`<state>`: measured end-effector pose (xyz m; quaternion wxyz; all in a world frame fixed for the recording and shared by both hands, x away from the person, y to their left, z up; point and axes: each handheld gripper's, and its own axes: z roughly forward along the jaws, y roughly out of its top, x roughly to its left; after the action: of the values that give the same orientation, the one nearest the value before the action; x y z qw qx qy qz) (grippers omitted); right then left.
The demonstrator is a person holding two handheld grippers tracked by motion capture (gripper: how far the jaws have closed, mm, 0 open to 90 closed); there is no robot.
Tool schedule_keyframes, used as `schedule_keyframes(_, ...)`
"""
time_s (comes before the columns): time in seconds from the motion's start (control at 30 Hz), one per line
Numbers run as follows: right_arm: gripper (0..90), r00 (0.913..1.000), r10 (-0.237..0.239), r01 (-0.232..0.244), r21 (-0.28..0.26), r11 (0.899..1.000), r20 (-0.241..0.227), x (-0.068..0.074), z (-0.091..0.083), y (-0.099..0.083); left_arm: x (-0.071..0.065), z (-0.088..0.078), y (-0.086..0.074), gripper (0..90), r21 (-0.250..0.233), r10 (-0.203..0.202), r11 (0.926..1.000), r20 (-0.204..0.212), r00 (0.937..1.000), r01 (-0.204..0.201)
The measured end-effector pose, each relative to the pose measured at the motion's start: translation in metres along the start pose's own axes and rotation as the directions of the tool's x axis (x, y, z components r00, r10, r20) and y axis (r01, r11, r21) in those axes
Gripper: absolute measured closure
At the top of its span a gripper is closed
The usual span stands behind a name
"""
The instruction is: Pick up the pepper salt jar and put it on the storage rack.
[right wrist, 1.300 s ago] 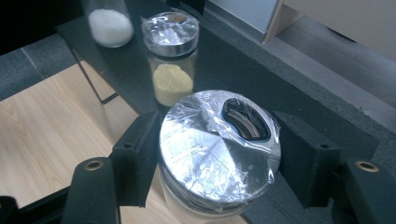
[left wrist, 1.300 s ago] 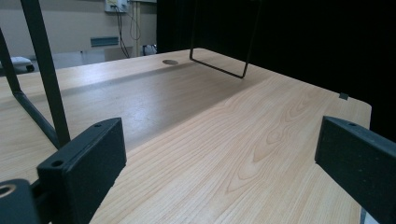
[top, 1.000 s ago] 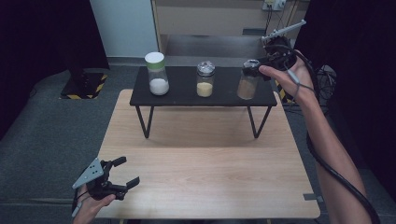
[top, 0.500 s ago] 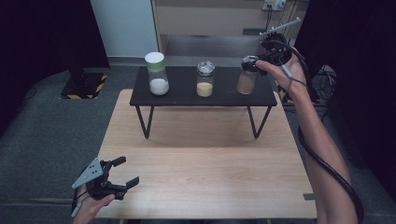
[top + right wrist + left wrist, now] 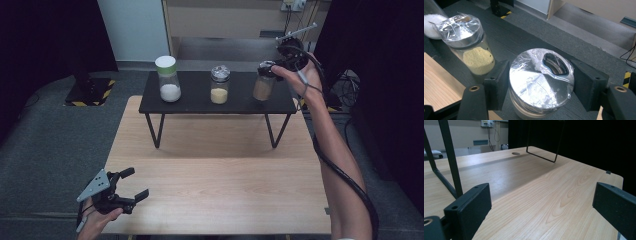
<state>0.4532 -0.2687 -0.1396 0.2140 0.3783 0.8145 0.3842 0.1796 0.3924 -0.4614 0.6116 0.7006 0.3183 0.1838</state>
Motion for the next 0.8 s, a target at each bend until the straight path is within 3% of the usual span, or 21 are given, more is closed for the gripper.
schedule_keyframes(0.8,35.2,0.9999,-0.006,0.006,0.019,1.000,-0.009,-0.003,0.021,-0.010,0.000,0.000,0.000,0.7,0.001,0.002,1.0000,0.001,1.0000,-0.002)
